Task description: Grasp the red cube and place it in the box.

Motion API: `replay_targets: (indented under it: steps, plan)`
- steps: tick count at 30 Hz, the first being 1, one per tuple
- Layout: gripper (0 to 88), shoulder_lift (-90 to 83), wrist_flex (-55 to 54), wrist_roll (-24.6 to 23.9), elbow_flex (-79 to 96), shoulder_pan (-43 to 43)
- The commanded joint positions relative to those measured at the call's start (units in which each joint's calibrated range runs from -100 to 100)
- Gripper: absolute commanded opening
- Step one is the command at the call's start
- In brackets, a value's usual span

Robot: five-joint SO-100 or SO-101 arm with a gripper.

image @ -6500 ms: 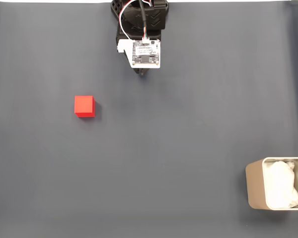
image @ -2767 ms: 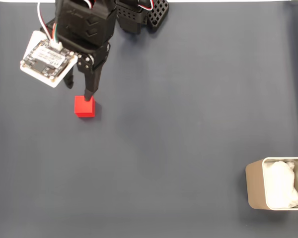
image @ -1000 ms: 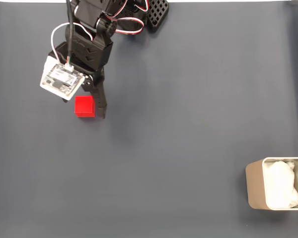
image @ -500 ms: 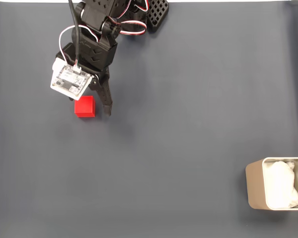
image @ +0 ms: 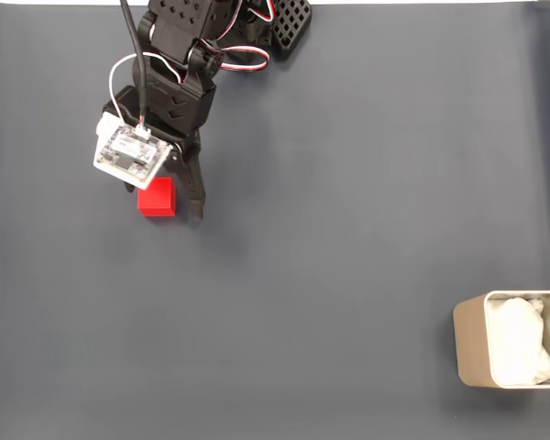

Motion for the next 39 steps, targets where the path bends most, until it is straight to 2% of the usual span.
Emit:
replay_targets:
  steps: [1,21,33,39]
  plan:
    - [35.6,0.0,-1.0,-0.5,-0.9,-1.2]
    - [34.3,-2.2,-0.3,-0.4,0.1,-3.2]
    - [19.9,-4.1,-0.3,2.3,2.8,-2.6]
    - [6.9,-4.4,0.3,3.1,2.8,-2.6]
